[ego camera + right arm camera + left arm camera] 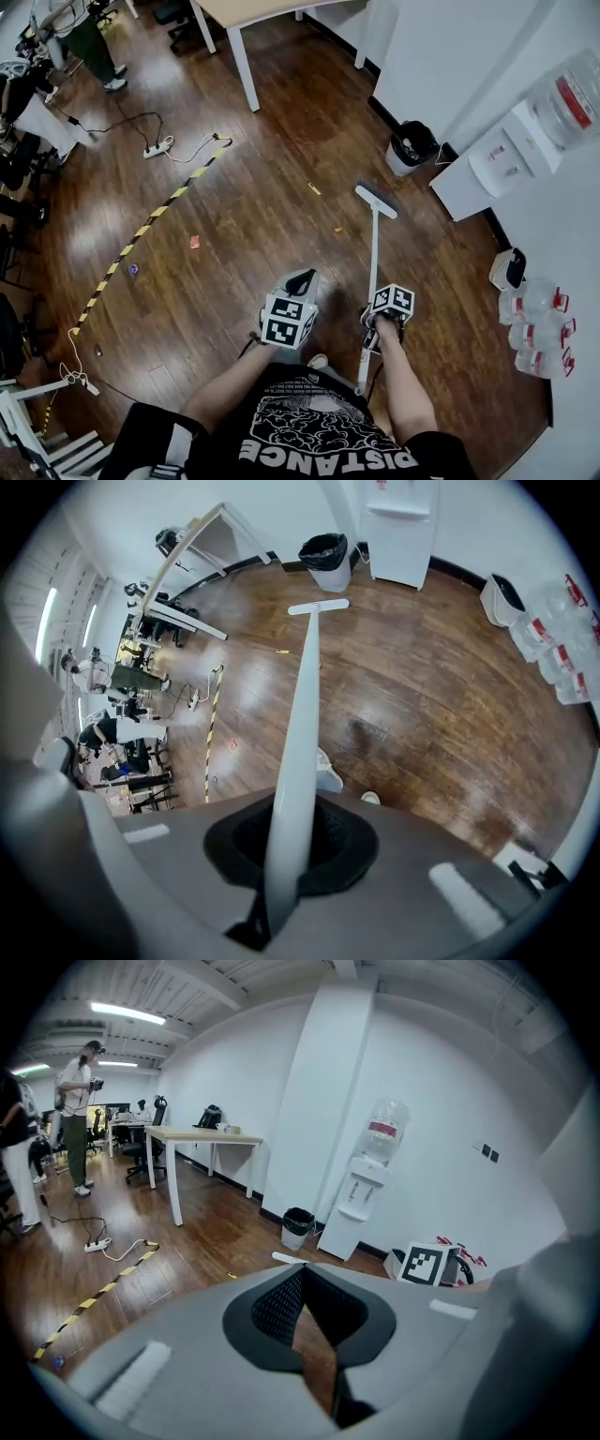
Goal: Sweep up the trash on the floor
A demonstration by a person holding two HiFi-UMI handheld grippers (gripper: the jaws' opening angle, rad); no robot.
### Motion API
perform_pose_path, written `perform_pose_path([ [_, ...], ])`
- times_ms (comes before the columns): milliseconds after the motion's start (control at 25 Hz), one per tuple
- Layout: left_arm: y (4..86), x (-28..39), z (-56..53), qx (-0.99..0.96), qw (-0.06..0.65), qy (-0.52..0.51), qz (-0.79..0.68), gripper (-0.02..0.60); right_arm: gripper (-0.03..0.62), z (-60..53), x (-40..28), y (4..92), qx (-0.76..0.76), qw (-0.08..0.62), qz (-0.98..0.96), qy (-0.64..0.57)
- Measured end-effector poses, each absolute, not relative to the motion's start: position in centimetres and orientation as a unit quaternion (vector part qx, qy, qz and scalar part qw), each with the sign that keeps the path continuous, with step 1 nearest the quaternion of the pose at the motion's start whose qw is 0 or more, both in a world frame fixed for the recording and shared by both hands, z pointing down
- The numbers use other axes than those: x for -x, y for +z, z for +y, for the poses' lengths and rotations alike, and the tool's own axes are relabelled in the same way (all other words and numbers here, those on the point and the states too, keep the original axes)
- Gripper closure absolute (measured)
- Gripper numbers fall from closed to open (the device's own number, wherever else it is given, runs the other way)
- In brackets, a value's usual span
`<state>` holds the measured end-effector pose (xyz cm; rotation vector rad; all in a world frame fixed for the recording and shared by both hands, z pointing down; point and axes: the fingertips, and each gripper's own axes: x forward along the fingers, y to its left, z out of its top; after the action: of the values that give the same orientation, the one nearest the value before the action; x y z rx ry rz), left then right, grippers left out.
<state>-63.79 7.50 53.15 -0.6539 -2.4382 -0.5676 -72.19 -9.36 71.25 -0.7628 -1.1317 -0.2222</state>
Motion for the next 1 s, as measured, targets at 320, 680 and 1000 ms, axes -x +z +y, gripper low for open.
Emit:
perform_pose_path([
  [320,56.3,60.3,13.5,0.258,0.312,-0.235,-0.884,0.577,0.594,-4.9,71.6,75.2,0.294,0.805,-0.504,-0.106],
  [680,58.6,57.3,15.7,0.265,0.339,-0.241,-0.87,0.577,0.592,-2.2,69.5,78.5,0.258,0.835,-0.481,-0.074],
  [1000,59.7,54.6,15.5,0.279,0.351,-0.24,-0.861,0.577,0.592,-3.1,66.4,80.5,0.249,0.851,-0.453,-0.091],
])
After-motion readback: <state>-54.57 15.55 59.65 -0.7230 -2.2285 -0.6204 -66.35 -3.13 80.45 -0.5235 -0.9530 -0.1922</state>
